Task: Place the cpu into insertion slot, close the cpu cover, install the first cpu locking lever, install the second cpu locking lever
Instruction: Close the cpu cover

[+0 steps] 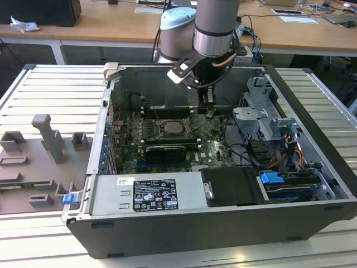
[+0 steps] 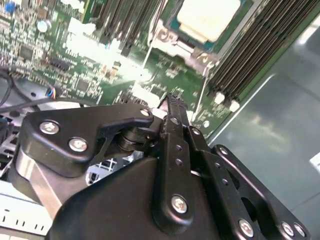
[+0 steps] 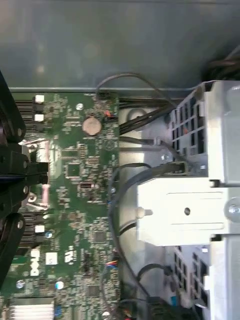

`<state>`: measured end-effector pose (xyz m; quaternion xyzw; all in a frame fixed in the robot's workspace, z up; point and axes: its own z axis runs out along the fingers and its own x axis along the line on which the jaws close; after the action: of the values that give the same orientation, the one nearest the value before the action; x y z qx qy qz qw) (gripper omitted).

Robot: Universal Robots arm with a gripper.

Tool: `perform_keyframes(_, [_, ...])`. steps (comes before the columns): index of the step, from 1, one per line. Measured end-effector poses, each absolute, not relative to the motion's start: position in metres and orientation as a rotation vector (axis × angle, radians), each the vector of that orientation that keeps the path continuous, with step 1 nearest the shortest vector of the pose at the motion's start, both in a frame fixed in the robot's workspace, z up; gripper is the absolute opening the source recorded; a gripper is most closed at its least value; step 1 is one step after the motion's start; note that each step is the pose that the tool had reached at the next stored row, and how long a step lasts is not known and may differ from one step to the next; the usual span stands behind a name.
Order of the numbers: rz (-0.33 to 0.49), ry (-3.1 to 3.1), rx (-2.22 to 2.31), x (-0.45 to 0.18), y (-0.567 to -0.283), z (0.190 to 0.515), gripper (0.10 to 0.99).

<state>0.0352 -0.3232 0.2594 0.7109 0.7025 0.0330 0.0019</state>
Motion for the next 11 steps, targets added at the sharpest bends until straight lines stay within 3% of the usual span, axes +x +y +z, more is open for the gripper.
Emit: perform_keyframes(11, [0.094,2.216,2.223,0.062,-0.323,0.255,0.106])
